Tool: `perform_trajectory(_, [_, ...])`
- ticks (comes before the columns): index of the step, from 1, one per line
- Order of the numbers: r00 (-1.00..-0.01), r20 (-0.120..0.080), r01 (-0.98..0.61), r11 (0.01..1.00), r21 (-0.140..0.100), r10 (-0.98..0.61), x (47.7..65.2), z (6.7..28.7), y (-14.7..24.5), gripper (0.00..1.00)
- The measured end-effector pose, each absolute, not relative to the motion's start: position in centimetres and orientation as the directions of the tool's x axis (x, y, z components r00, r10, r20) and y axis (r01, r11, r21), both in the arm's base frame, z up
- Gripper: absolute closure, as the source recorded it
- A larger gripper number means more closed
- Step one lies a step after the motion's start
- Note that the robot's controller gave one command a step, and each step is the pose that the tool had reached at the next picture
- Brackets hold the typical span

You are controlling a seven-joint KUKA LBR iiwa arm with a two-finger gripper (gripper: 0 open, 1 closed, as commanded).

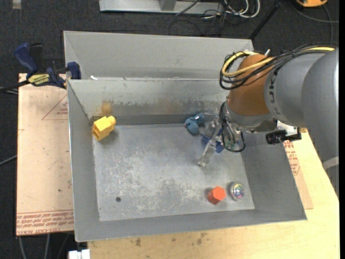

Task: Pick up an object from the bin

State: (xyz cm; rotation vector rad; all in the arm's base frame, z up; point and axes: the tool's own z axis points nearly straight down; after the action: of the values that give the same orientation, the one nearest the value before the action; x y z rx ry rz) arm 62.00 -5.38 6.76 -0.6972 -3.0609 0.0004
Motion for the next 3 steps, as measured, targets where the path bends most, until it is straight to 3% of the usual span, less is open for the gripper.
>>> perform_trajectory(1, [-0.881,-0.006,0.474,0.881,0.002,0.474,62.6,10.2,-9.2,0.00])
perform_trajectory(2, [-0.621,-0.002,0.784,0.621,0.002,0.784,62.2,11.6,-6.6,0.00])
perform_trajectory(3, [-0.625,0.002,0.781,0.625,-0.001,0.781,62.7,6.7,-4.0,0.00])
